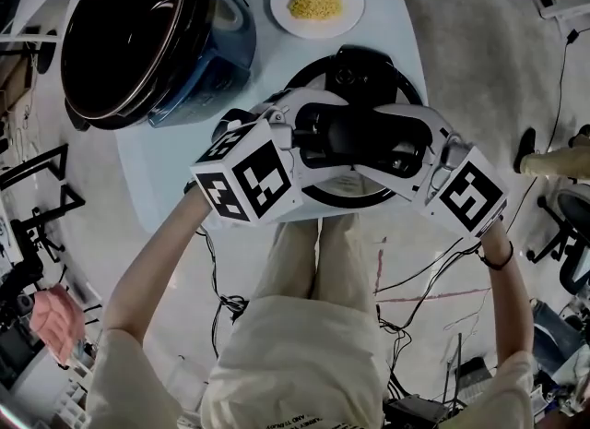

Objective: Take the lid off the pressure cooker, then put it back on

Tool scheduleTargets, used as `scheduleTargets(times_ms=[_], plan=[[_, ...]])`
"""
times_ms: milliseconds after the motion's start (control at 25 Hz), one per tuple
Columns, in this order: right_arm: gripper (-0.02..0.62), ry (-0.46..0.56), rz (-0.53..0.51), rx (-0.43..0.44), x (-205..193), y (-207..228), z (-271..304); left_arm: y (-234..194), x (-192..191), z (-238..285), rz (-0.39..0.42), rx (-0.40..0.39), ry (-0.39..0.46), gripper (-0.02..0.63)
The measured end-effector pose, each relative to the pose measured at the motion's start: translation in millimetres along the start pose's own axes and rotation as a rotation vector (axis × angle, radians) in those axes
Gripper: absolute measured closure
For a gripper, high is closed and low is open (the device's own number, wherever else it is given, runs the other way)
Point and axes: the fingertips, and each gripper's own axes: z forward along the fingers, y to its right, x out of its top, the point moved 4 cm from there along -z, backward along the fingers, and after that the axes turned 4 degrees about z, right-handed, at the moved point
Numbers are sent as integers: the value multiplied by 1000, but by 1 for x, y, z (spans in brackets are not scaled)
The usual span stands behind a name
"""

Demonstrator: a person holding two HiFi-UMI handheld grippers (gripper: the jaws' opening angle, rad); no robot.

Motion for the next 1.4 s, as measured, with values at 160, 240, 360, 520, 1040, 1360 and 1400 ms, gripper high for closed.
scheduleTargets(times_ms=[160,240,360,520,1040,1360,1400], plan=[[318,2,3,-1,0,-1,-1,-1,1,-1,-8,0,10,313],[318,10,-1,-8,1,-1,-1,-1,1,-1,-11,6,14,314],[318,18,-7,-20,0,-1,-1,-2,1,0,-13,16,14,314],[319,5,-9,-21,0,0,0,-2,0,0,-21,22,-10,314],[321,-42,10,5,11,0,-3,-4,6,-6,-72,26,-58,314],[321,-57,29,58,36,-6,-14,-2,26,-27,-119,13,-55,316],[321,-61,30,63,41,-8,-17,-1,30,-31,-122,12,-51,316]])
